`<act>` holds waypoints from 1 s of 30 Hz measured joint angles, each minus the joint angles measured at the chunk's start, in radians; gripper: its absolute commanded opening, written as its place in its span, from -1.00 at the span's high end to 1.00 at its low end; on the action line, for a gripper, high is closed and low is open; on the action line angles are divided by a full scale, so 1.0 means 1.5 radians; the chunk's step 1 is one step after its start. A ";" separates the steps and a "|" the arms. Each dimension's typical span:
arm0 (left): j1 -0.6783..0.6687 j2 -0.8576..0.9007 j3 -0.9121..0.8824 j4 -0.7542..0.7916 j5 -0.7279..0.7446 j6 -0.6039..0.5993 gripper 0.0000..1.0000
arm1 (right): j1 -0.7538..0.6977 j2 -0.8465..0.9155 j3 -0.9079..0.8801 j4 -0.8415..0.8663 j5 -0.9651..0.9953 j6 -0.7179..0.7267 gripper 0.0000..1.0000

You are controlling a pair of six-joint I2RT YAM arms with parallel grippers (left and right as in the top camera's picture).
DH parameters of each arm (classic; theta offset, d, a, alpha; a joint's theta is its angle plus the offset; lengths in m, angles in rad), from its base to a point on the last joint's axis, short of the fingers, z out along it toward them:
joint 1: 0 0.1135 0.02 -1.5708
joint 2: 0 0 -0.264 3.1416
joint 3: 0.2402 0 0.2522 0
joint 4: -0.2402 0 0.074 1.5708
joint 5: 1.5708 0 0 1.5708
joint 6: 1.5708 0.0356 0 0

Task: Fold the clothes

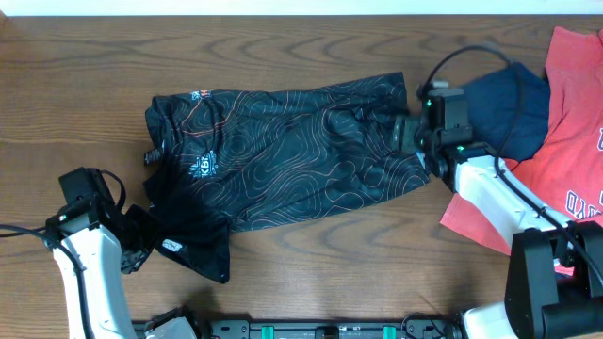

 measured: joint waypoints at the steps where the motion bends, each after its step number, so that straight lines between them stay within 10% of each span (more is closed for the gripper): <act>1: 0.000 0.000 0.000 0.000 0.000 0.000 0.88 | 0.000 -0.001 0.000 -0.037 0.001 0.001 -0.86; 10: 0.000 0.000 0.000 0.000 0.000 0.000 0.88 | -0.003 -0.017 -0.001 -0.239 -0.005 0.084 -0.99; 17: 0.000 0.000 0.000 0.000 0.000 0.000 0.87 | -0.003 -0.018 0.000 -0.132 -0.017 0.106 -0.21; 30: 0.000 0.000 0.000 0.000 0.000 0.000 0.88 | -0.003 0.051 0.000 -0.115 -0.007 0.104 -0.16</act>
